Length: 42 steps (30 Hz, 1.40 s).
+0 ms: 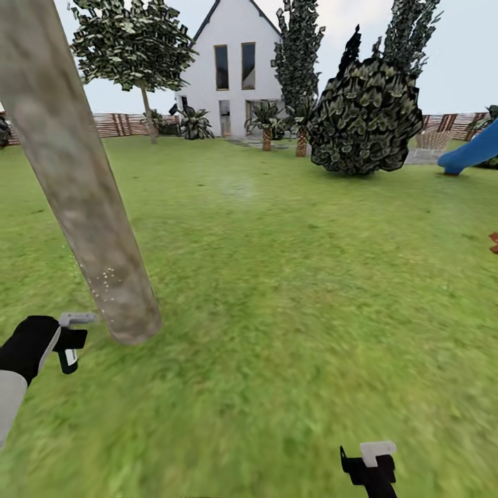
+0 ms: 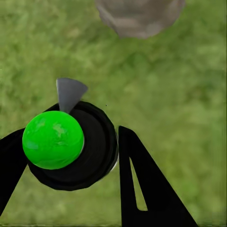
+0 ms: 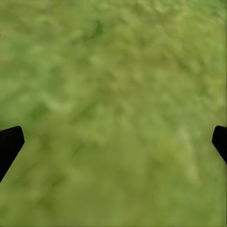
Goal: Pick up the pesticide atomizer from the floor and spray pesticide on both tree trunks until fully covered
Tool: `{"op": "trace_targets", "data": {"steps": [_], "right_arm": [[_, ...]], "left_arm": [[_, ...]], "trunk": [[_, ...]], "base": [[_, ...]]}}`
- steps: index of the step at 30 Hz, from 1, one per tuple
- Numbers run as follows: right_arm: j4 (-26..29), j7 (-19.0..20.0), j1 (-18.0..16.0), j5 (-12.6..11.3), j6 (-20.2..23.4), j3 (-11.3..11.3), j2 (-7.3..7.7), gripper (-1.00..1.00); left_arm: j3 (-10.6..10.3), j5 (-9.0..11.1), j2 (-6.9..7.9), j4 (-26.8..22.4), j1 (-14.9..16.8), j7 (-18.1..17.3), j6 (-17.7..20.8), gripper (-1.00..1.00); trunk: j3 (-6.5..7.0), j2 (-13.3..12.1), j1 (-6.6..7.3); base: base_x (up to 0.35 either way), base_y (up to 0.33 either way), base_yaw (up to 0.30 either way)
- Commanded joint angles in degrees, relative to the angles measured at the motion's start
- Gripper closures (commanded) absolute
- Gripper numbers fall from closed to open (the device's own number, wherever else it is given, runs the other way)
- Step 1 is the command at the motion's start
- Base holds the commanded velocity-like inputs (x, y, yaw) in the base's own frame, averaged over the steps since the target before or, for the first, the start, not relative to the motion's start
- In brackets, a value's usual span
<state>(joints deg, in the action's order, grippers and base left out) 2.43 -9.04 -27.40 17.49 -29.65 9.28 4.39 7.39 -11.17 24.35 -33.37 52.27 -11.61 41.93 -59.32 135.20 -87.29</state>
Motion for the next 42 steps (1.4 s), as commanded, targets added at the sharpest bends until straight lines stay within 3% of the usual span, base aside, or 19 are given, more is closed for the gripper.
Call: {"op": "trace_targets", "data": {"steps": [1,6,10,13,17,21,24,25,29,34,37,38,39,40,42], "right_arm": [[-0.1,-0.2,0.0,0.6,-0.1,0.4,0.00,-1.00],[-0.1,-0.3,0.0,0.6,-0.1,0.5,0.09,-1.00],[-0.1,-0.3,0.0,0.6,-0.1,0.5,0.17,-1.00],[-0.1,-0.3,0.0,0.6,-0.1,0.5,0.18,-1.00],[-0.1,-0.3,0.0,0.6,-0.1,0.4,0.15,-1.00],[-0.1,-0.3,0.0,0.6,-0.1,0.4,0.08,-1.00],[-0.1,-0.3,0.0,0.6,-0.1,0.4,0.03,-1.00],[-0.1,-0.3,0.0,0.6,-0.1,0.4,0.02,-1.00],[-0.1,-0.3,0.0,0.6,-0.1,0.4,0.01,-1.00],[-0.1,-0.3,0.0,0.6,-0.1,0.4,0.00,-1.00],[-0.1,-0.2,0.0,0.6,-0.1,0.4,0.00,-1.00],[-0.1,-0.2,0.0,0.6,-0.1,0.4,0.00,-1.00],[-0.1,-0.3,0.0,0.6,-0.1,0.4,0.00,-1.00],[-0.1,-0.3,0.0,0.6,-0.1,0.4,0.01,-1.00],[-0.1,-0.3,0.0,0.6,-0.1,0.4,0.01,-1.00]], "left_arm": [[0.3,-0.6,-0.07,-0.1,-0.7,-0.5,0.2,1.00],[0.3,-0.6,-0.09,-0.1,-2.5,-0.5,0.2,1.00],[0.3,-1.0,-2.24,0.0,-2.7,-0.4,0.2,1.00],[0.8,-1.0,-2.27,0.0,-2.8,-0.3,0.2,1.00],[2.8,-0.9,-0.77,-0.1,-5.3,-0.3,0.0,1.00],[6.2,-0.8,-0.69,-0.2,-6.7,-0.3,-0.4,1.00],[6.8,-0.7,-1.03,0.1,-6.9,0.8,-6.6,1.00],[6.8,-0.5,-2.12,0.4,-6.9,2.7,-8.3,1.00],[7.0,-0.6,-5.76,3.4,-6.9,3.9,-11.7,1.00],[7.2,-0.4,-6.06,6.2,-7.0,6.1,-13.4,1.00],[13.7,-0.4,-5.87,4.9,-7.0,6.6,-13.5,1.00],[14.8,-0.4,-5.84,4.8,-7.0,7.2,-13.5,1.00],[15.4,-0.4,-5.85,4.9,-7.0,8.6,-13.5,1.00],[15.8,-0.3,-6.08,5.7,-7.0,12.6,-13.6,1.00],[15.8,-0.3,-6.53,6.2,-7.0,14.2,-14.7,1.00]], "trunk": [[-0.05,0.0,0.01],[-0.05,0.0,0.01],[-0.05,0.0,0.01],[-0.05,0.0,0.01],[-0.05,0.0,0.01],[-0.05,0.0,0.01],[-0.05,0.0,0.01],[-0.05,0.0,0.01],[-0.05,0.0,0.01],[-0.05,0.0,0.01],[-0.05,0.0,0.01],[-0.05,0.0,0.01],[-0.05,0.0,0.01],[-0.05,0.0,0.01],[-0.05,0.0,0.01]], "base": [[0.000,-0.273,0.234],[0.069,-0.268,0.049],[0.155,-0.252,0.001],[0.194,-0.228,0.000],[0.235,-0.188,0.000],[0.241,-0.179,0.102],[0.241,-0.178,0.256],[0.241,-0.177,0.274],[0.241,-0.176,0.276],[0.240,-0.176,0.270],[0.111,-0.233,0.052],[0.015,-0.264,0.010],[-0.032,-0.204,0.005],[-0.011,-0.054,0.029],[-0.003,-0.013,0.208]]}}
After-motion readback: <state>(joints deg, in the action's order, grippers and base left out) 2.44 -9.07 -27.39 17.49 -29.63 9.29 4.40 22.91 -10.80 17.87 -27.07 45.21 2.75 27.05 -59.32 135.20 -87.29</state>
